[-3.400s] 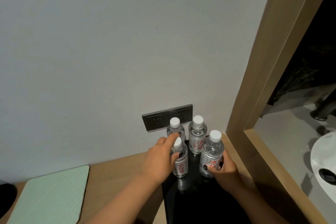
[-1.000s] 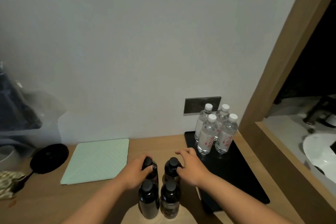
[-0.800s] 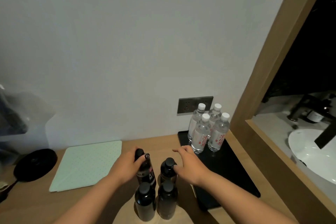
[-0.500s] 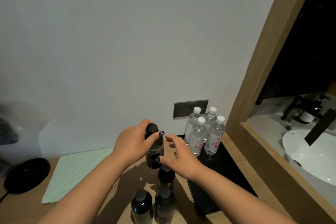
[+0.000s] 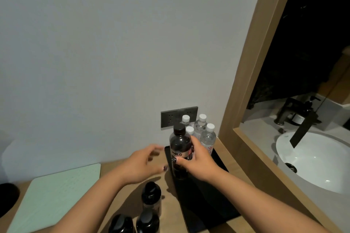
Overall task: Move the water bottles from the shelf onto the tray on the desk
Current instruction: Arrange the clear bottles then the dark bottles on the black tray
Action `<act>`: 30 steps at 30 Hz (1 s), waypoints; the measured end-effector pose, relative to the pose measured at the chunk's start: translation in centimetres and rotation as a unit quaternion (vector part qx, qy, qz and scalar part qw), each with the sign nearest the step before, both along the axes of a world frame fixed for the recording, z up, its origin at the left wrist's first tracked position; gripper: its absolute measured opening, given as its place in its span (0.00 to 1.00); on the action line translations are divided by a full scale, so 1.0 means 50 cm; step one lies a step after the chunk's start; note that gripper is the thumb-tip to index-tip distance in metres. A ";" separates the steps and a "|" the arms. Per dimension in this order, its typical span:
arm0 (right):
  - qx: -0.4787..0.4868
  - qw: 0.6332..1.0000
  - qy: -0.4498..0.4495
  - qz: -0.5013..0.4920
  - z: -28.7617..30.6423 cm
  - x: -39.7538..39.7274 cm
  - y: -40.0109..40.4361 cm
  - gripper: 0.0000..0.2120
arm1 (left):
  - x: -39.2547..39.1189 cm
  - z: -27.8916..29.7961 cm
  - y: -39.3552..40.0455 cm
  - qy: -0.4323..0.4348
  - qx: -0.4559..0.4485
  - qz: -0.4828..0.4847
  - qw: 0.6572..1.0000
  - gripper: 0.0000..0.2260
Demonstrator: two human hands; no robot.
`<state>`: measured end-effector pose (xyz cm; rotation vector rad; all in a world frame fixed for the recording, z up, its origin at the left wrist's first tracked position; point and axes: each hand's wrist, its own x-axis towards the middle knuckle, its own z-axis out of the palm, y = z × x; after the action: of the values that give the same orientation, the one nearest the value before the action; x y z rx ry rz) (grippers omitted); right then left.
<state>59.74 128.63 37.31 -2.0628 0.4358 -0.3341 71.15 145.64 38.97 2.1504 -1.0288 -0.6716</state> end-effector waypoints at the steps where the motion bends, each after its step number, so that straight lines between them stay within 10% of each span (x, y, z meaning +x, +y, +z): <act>1: 0.006 1.000 0.009 -0.006 -0.009 -0.005 -0.015 0.24 | 0.002 -0.022 0.002 -0.014 0.072 -0.015 0.997 0.27; 7: 0.040 0.997 0.059 -0.043 -0.065 -0.039 -0.097 0.23 | -0.003 -0.115 -0.002 -0.008 0.233 -0.016 0.972 0.27; 30: 0.127 0.984 0.095 -0.082 -0.256 -0.014 -0.169 0.31 | 0.002 -0.177 -0.121 -0.068 0.136 0.071 0.986 0.19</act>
<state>59.03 120.17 24.53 -1.8192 0.7302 -0.1681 71.25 139.58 30.10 2.5101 -0.8827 -0.6328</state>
